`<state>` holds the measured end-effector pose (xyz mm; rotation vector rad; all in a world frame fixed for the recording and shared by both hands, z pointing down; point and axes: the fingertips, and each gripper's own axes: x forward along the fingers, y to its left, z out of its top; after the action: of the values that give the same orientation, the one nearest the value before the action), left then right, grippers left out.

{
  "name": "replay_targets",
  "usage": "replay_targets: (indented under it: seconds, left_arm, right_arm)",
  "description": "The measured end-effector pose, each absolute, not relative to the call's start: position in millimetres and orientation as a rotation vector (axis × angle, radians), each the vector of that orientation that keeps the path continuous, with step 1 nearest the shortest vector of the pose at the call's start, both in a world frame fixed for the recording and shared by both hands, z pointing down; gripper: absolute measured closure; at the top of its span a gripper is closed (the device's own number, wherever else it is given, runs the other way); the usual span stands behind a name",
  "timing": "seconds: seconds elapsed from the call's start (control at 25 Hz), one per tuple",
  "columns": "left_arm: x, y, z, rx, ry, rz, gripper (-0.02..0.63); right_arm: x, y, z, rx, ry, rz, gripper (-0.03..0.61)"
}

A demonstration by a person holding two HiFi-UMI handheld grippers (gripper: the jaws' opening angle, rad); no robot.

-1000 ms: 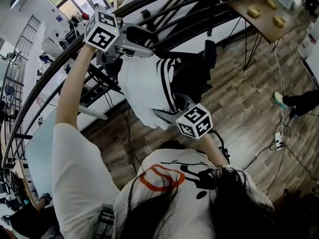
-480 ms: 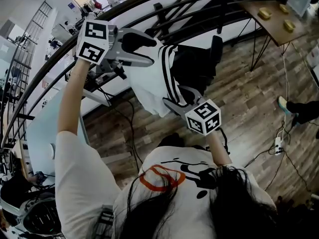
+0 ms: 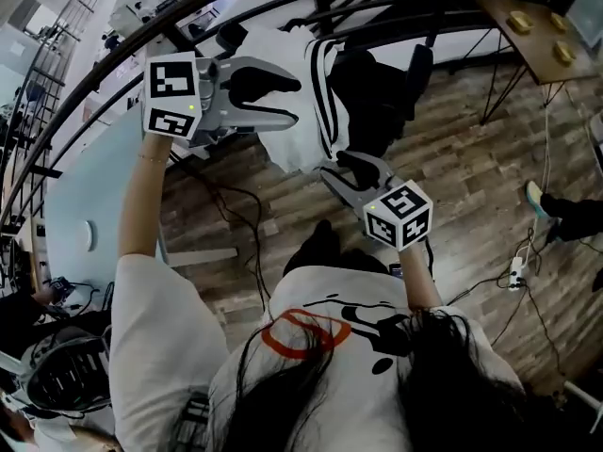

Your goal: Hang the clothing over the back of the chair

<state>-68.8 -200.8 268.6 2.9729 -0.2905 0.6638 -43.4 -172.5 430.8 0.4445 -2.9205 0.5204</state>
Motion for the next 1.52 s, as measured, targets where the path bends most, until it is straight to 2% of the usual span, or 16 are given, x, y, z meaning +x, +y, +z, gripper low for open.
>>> replay_targets:
  seconds: [0.12, 0.32, 0.56, 0.84, 1.52]
  left_arm:
    - [-66.4, -193.3, 282.8, 2.974, -0.349, 0.582, 0.327]
    - [-73.6, -174.7, 314.7, 2.923, -0.505, 0.454, 0.353]
    - [-73.9, -152.3, 351.5, 2.893, -0.795, 0.446, 0.356]
    - [-70.2, -130.3, 367.9, 2.796, -1.083, 0.194, 0.356]
    - [-109.1, -21.0, 403.1, 2.602, -1.331, 0.197, 0.385]
  right_arm:
    - [-43.6, -164.0, 435.9, 0.417, -2.907, 0.512, 0.387]
    - [-47.1, -146.4, 446.0, 0.388, -2.888, 0.523, 0.396]
    - [-52.4, -138.5, 457.9, 0.353, -2.874, 0.548, 0.413]
    - [-62.0, -140.6, 458.9, 0.352, -2.863, 0.532, 0.419]
    - [-90.2, -60.3, 464.9, 0.510, -2.812, 0.533, 0.448]
